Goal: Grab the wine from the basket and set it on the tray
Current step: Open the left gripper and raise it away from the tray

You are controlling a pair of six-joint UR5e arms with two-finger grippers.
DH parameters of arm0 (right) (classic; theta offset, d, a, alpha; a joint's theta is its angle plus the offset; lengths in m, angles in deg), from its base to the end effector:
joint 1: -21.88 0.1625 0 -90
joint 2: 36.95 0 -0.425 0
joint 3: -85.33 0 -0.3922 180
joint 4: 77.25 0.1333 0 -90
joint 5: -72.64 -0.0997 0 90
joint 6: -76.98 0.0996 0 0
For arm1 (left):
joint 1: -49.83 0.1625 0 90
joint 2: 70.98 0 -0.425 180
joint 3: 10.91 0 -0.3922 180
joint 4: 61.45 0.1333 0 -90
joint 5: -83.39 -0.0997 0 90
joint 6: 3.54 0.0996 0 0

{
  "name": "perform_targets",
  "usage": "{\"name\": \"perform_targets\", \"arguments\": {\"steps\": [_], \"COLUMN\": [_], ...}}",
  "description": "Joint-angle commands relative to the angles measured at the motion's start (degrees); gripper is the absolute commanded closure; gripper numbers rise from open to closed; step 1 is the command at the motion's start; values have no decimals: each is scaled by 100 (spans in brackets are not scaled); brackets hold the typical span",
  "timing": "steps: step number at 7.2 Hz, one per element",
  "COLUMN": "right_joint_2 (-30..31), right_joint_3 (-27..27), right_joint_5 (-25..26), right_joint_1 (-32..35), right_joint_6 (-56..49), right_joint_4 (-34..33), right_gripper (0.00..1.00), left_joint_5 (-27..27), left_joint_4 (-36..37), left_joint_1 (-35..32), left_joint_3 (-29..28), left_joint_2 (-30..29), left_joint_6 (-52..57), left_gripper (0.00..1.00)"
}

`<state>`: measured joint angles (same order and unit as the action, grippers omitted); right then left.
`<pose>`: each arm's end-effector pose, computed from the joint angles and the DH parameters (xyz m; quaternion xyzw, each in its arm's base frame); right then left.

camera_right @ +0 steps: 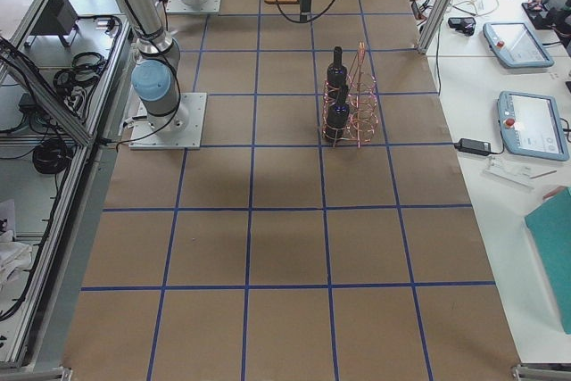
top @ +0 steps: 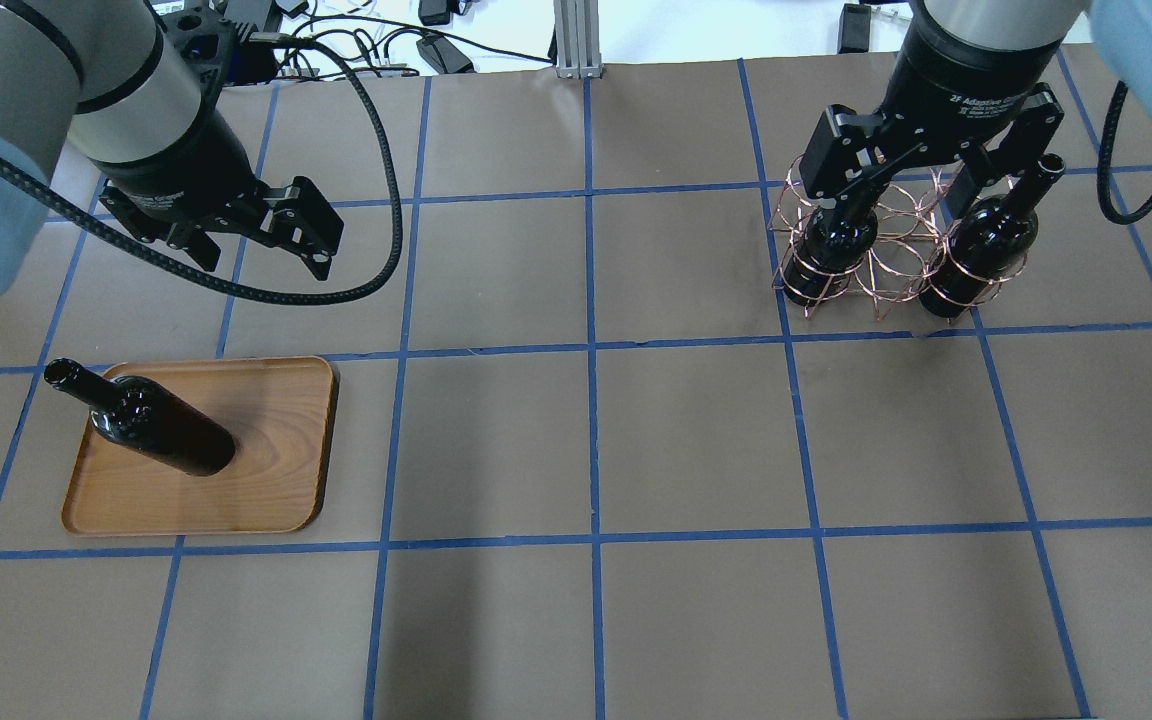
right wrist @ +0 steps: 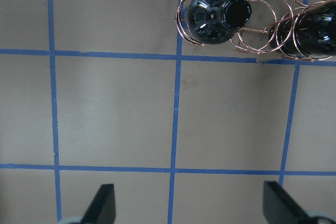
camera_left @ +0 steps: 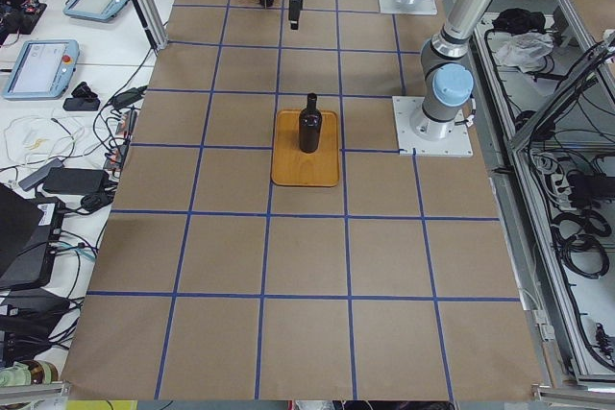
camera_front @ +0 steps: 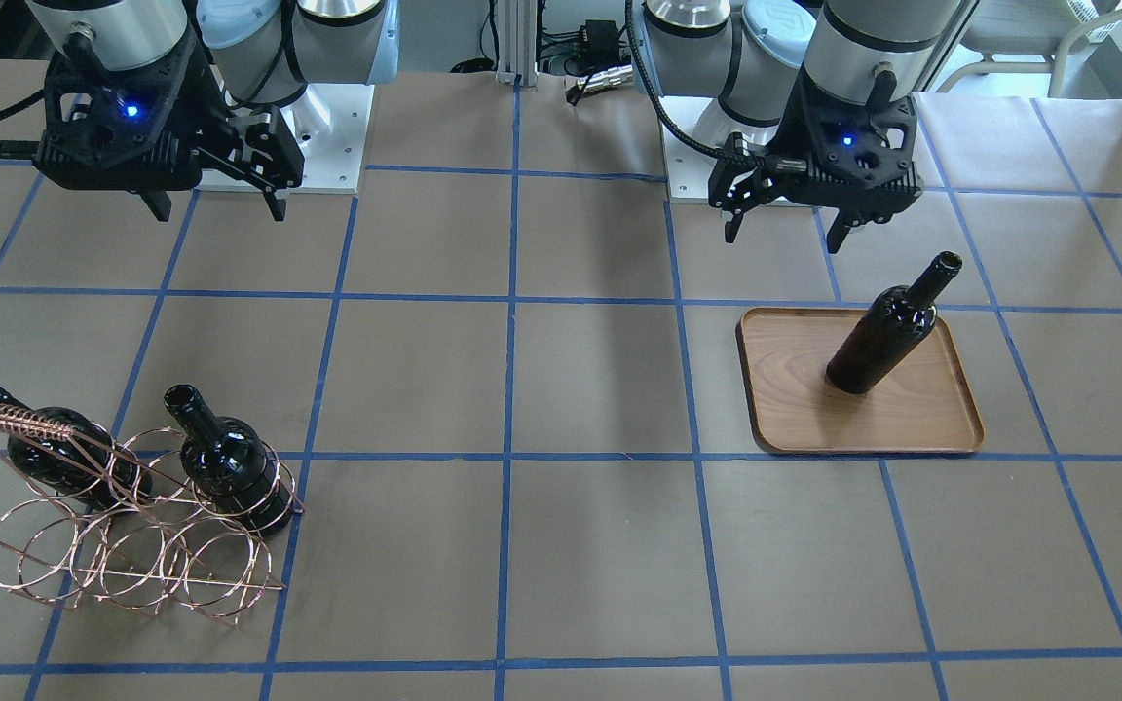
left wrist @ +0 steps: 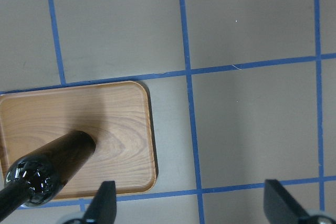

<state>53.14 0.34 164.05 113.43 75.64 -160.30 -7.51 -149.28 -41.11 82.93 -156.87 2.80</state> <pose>0.1440 -0.4827 0.5196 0.0254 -0.9995 -0.0161 0.0123 -0.1394 -0.4634 0.4930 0.0633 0.9977 -0.0209 0.0088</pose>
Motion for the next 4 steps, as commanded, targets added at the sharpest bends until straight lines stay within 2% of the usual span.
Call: {"name": "perform_targets", "arguments": {"steps": [1, 4], "right_joint_2": [0, 0], "right_joint_3": [0, 0], "right_joint_5": [0, 0], "right_joint_1": [3, 3], "right_joint_6": [2, -7], "right_joint_4": [-9, -9], "right_gripper": [1, 1], "left_joint_5": [221, 213], "left_joint_4": [-129, -155], "left_joint_1": [-56, -47], "left_joint_3": [12, 47], "left_joint_2": [98, 116], "left_joint_6": [-1, -10], "left_gripper": [0, 0]}}
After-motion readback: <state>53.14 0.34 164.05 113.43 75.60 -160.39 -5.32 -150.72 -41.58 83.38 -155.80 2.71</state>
